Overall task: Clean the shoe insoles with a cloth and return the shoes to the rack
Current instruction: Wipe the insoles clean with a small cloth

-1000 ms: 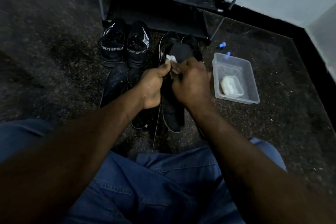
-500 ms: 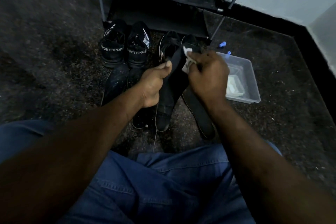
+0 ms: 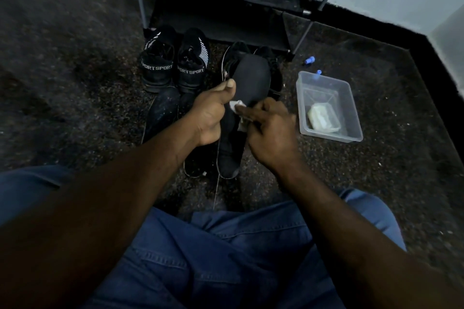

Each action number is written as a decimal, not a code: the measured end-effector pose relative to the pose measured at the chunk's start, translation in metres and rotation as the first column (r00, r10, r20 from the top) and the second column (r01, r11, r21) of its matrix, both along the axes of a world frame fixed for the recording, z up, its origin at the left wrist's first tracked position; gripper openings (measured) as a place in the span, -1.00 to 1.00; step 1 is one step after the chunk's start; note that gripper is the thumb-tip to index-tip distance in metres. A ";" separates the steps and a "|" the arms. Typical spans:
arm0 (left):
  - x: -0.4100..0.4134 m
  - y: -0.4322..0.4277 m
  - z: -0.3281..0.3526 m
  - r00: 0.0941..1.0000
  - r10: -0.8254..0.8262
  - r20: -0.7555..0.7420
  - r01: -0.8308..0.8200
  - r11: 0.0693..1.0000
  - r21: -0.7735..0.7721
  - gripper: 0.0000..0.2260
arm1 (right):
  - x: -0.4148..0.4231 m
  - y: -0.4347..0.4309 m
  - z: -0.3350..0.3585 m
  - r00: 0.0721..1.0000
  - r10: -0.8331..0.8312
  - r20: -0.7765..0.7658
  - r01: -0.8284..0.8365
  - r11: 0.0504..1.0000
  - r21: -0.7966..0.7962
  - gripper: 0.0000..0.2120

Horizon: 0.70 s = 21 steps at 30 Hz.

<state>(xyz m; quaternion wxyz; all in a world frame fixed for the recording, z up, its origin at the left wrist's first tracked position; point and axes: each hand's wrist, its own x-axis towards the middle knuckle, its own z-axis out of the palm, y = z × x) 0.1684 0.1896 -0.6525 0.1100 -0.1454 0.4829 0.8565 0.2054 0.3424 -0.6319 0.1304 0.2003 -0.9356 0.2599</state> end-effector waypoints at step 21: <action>0.002 0.002 -0.004 0.999 -0.030 0.045 0.031 0.999 -0.033 -0.50 | -0.015 0.024 0.006 0.991 -0.135 -0.026 0.135 0.991 0.012 -0.58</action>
